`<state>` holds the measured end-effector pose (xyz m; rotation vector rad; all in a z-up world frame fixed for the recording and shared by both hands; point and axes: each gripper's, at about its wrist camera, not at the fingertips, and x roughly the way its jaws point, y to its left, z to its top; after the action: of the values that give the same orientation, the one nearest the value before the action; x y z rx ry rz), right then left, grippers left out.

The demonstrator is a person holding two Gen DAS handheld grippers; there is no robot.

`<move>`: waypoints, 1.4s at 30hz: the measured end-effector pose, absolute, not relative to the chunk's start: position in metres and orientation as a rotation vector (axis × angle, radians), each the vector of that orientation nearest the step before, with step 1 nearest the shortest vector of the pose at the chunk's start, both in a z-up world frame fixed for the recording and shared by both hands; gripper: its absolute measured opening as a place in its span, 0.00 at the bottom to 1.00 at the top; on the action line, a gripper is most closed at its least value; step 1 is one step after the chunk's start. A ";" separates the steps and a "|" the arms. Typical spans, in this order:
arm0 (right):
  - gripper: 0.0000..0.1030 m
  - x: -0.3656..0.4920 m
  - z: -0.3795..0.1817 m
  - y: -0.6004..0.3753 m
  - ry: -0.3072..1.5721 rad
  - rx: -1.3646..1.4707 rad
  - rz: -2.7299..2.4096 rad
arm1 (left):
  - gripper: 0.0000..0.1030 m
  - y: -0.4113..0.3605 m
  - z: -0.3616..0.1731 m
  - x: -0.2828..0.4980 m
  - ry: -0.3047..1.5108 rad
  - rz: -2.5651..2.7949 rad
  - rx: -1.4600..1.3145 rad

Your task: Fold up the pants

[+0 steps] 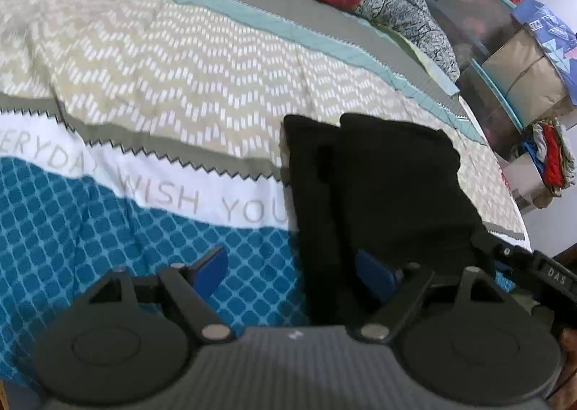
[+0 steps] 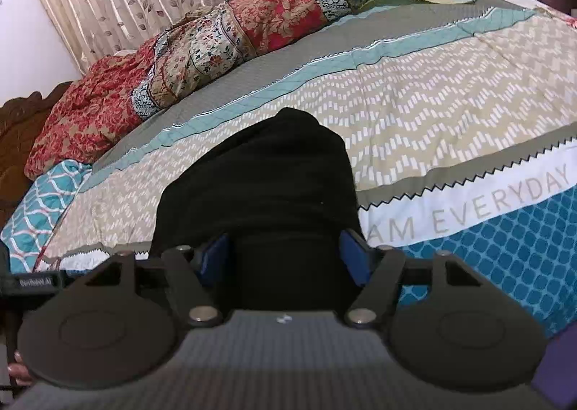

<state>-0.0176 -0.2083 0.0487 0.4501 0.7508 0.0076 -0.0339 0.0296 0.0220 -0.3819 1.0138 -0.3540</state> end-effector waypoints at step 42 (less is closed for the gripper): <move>0.81 -0.031 0.034 -0.219 0.785 0.655 -0.013 | 1.00 0.027 -0.003 -0.027 1.073 -0.409 -0.367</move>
<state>-0.0315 -0.2186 0.0337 0.6550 0.7846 -0.0129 -0.0274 0.0269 -0.0027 -0.3667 1.0726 -0.4085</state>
